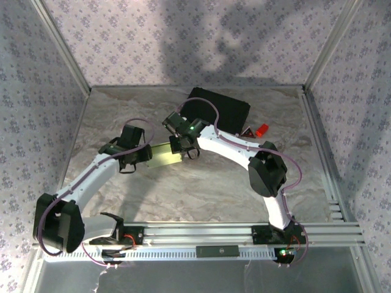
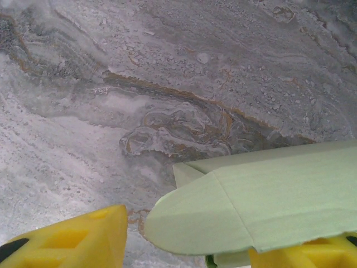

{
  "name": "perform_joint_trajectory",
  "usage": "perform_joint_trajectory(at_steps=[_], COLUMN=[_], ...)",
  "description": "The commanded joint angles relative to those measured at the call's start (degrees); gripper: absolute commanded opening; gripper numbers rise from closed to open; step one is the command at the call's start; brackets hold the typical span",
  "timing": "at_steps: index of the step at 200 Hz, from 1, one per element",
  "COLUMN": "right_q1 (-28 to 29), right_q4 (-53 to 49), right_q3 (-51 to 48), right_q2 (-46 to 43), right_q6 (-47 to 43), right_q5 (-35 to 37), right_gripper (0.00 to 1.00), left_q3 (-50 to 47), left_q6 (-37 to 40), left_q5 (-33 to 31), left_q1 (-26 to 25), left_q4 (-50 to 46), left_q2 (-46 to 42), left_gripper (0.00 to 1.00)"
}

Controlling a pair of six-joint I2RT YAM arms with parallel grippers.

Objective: Fold the paper box

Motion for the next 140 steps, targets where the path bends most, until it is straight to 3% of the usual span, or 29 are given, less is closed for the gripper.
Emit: perform_joint_trajectory(at_steps=[1, 73, 104, 122, 132, 140], right_q1=[0.09, 0.04, -0.04, -0.15, -0.22, -0.22], right_q4=[-2.66, -2.75, -2.99, -3.1, -3.05, -3.03], right_q3=[0.59, 0.71, 0.82, 0.78, 0.69, 0.53], right_q2=[1.81, 2.1, 1.97, 1.84, 1.75, 1.66], right_q6=[-0.99, -0.82, -1.0, -1.0, -1.0, -1.08], right_q5=[-1.33, -1.43, -1.61, -1.6, -1.68, -1.63], right_gripper=[0.0, 0.0, 0.0, 0.0, 0.0, 0.0], left_q3=[-2.2, 5.94, 9.36, 11.3, 10.92, 10.15], left_q6=[-0.07, 1.6, 6.45, 7.21, 7.52, 7.72], left_q5=[-0.01, 0.11, 7.24, 7.4, 7.41, 8.75], left_q1=[0.1, 1.15, 4.93, 4.54, 4.47, 4.45], left_q4=[0.16, -8.28, -13.47, -16.31, -16.28, -14.96], left_q2=[0.71, -6.99, -2.28, 0.87, 0.74, -0.13], left_gripper=[0.55, 0.51, 0.27, 0.01, 0.02, 0.12])
